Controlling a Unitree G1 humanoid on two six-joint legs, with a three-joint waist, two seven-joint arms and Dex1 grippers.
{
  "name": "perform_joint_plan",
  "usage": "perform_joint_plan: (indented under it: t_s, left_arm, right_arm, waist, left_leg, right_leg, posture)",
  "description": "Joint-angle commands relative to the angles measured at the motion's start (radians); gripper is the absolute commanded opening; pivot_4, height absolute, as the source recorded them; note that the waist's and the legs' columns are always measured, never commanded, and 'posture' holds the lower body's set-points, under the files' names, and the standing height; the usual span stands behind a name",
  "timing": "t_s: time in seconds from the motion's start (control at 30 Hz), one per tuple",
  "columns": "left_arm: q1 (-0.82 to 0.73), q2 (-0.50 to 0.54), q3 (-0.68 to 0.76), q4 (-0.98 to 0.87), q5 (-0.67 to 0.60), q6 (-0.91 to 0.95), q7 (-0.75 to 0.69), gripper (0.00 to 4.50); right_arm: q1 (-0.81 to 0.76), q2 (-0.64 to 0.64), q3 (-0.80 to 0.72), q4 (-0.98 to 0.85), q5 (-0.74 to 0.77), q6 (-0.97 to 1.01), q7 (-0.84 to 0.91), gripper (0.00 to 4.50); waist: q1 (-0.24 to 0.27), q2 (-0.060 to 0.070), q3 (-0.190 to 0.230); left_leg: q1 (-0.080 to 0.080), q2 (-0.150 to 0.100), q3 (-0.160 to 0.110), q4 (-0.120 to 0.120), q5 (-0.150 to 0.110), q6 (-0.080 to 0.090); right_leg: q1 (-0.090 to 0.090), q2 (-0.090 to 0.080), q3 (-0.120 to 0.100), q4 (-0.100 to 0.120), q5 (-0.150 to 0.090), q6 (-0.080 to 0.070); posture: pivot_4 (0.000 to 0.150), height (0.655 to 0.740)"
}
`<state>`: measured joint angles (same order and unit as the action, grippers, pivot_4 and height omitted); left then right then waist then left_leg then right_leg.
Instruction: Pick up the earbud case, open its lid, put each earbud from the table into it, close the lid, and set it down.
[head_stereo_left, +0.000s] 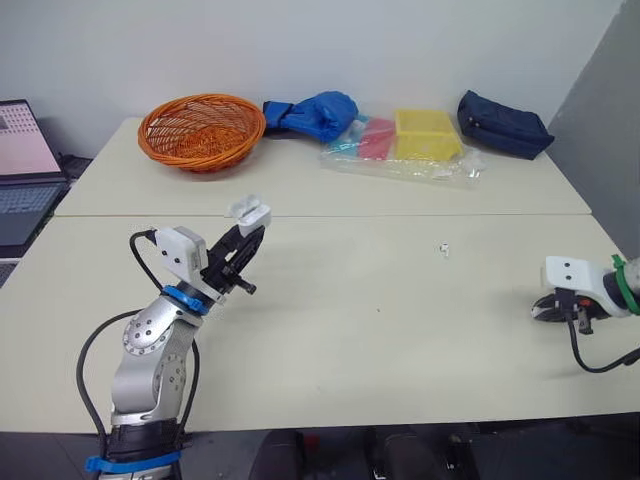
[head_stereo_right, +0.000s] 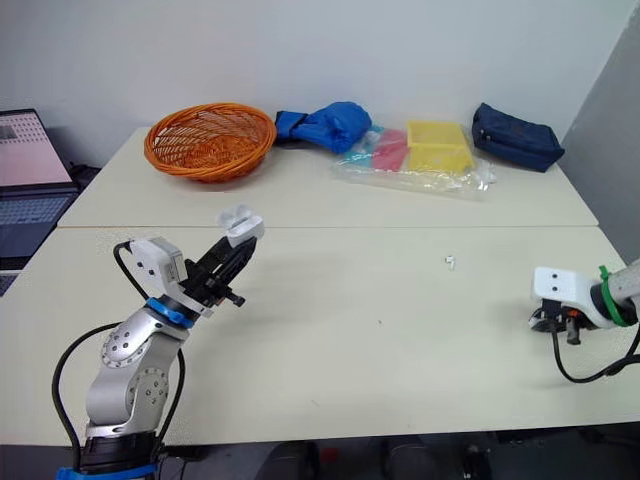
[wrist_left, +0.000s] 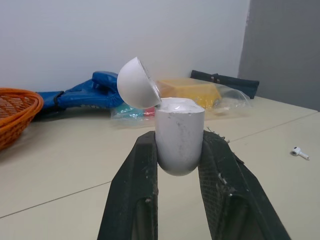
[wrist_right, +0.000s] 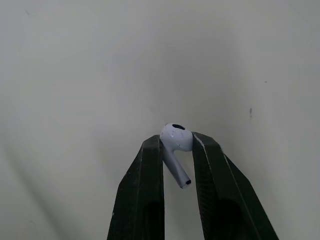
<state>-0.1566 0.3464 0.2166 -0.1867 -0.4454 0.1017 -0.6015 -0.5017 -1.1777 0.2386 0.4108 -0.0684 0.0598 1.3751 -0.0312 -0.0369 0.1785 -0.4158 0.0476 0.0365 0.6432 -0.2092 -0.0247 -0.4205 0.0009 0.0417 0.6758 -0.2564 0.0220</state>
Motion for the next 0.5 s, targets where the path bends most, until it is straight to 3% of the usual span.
perform_joint_plan:
  t_s: [0.03,0.47,0.5]
  left_arm:
    - [-0.023,-0.009,-0.008,-0.035,0.007,-0.034,0.015,0.73]
    - [-0.035,-0.001,-0.014,-0.041,0.008,-0.038,0.024,0.73]
    - [-0.037,0.002,-0.016,-0.040,0.013,-0.038,0.024,0.73]
  right_arm:
    - [-0.037,0.002,0.023,0.071,-0.079,-0.079,-0.012,0.44]
    - [-0.054,0.010,0.043,0.175,-0.169,-0.177,-0.028,0.44]
    - [-0.057,0.015,0.042,0.182,-0.168,-0.178,-0.033,0.79]
  waist:
    - [0.000,0.000,0.000]
    - [0.002,0.000,0.000]
    - [0.002,0.000,0.000]
  left_leg:
    - [0.000,0.000,0.000,0.000,0.000,0.000]
    - [0.000,-0.001,0.001,0.001,0.000,0.000]
    - [0.000,-0.001,0.001,0.001,0.000,0.000]
  right_leg:
    - [0.000,0.000,0.000,0.000,0.000,0.000]
    - [0.001,-0.001,0.000,0.000,0.000,0.001]
    - [0.001,-0.001,0.000,0.000,0.000,0.001]
  posture:
    - [0.150,0.7400]
    - [0.150,0.7400]
    - [0.150,0.7400]
